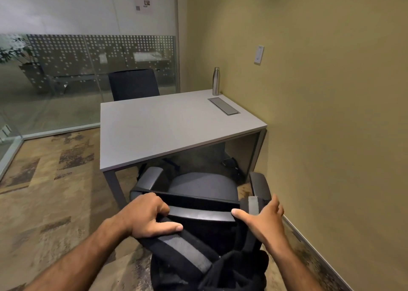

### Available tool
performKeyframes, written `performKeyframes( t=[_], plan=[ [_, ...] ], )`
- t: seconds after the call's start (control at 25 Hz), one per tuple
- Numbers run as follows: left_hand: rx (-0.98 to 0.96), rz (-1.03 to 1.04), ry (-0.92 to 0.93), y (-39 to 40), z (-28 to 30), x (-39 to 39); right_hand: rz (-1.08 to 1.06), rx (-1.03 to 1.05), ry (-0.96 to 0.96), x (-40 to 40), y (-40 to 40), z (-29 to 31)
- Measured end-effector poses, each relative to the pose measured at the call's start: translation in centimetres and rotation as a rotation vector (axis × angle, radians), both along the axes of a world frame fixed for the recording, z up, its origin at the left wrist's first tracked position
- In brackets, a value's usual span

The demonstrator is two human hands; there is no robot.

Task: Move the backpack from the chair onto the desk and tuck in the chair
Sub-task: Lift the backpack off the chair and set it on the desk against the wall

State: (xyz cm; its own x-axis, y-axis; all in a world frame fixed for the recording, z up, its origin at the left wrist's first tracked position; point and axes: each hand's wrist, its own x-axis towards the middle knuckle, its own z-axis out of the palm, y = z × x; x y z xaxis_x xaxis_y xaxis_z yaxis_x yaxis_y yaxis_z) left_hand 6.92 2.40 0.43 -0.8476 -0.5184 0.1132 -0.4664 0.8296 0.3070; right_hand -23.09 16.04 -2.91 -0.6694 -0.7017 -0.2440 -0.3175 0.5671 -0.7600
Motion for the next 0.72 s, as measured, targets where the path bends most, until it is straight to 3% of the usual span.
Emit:
performKeyframes(
  t=[0.36, 0.72],
  plan=[
    [0.038, -0.118, 0.041, 4.9, -0.4, -7.1, -0.211, -0.180, -0.238, -5.3, 2.0, -0.3],
    [0.190, -0.146, -0.070, 8.7, -2.1, -12.2, -0.260, -0.263, -0.165, -11.5, 1.0, -1.2]
  ],
)
